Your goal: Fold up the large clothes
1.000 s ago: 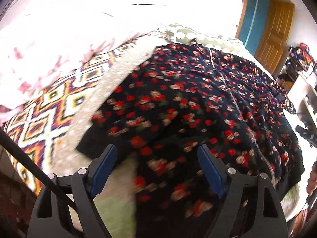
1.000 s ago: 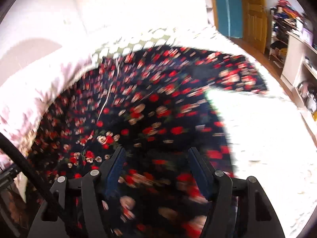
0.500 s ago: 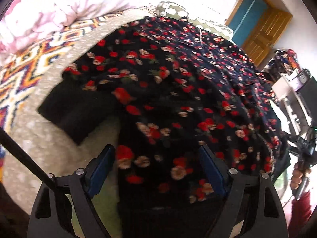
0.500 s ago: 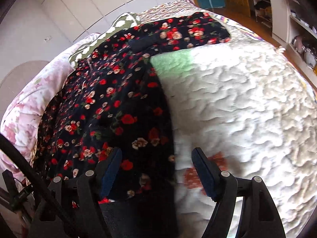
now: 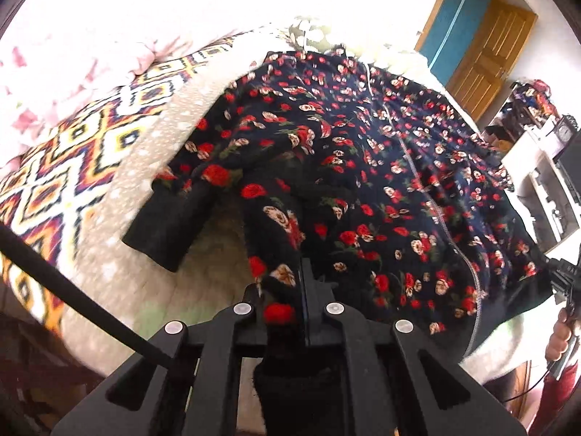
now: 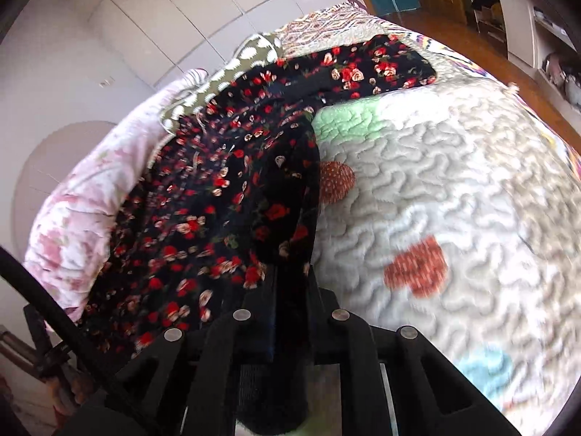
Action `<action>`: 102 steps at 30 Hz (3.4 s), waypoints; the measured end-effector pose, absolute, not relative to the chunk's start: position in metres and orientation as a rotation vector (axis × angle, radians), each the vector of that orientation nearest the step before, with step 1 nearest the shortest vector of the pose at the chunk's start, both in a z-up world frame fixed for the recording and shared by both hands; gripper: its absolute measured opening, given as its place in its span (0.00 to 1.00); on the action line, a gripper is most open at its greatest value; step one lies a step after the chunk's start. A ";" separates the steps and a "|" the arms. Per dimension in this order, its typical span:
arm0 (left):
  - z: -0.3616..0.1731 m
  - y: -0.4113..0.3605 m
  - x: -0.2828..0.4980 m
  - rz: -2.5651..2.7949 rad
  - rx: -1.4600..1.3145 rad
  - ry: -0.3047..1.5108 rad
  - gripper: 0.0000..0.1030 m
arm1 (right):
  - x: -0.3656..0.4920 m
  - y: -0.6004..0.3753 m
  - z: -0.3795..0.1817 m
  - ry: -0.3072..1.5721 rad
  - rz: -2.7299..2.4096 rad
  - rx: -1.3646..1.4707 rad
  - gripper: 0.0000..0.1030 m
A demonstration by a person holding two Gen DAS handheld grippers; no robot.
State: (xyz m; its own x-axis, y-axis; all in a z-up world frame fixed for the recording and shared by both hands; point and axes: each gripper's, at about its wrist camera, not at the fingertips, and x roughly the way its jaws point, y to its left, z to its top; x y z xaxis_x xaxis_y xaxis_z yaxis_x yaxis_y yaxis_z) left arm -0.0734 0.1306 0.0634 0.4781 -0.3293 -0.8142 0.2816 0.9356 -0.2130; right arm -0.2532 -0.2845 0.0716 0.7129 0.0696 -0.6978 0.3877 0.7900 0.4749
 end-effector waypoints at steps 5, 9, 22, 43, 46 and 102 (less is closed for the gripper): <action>0.065 0.155 -0.119 -0.367 -0.025 1.009 0.09 | -0.313 -0.265 0.066 0.782 -0.163 0.695 0.12; 0.052 0.174 -0.147 -0.382 0.002 1.002 0.15 | -0.352 -0.248 0.045 0.854 -0.230 0.654 0.11; 0.076 0.230 -0.085 -0.246 -0.040 0.861 0.76 | -0.373 -0.250 0.085 0.713 -0.459 0.487 0.56; 0.098 0.338 0.065 0.204 -0.062 0.896 0.11 | -0.279 -0.233 0.076 0.880 -0.488 0.382 0.56; 0.111 0.346 0.056 0.156 -0.151 0.859 0.17 | -0.271 -0.248 0.081 0.862 -0.516 0.383 0.56; 0.107 0.169 -0.124 -0.291 -0.189 0.818 0.62 | -0.051 -0.315 0.238 0.690 -0.552 0.200 0.06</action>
State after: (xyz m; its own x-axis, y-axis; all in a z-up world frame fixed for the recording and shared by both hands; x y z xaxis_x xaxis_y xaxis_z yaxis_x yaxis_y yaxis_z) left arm -0.1240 0.1694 0.1073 0.6475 -0.3264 -0.6887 0.1819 0.9437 -0.2762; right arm -0.0511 -0.3146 0.2382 0.6356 -0.4151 -0.6509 0.5441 0.8390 -0.0038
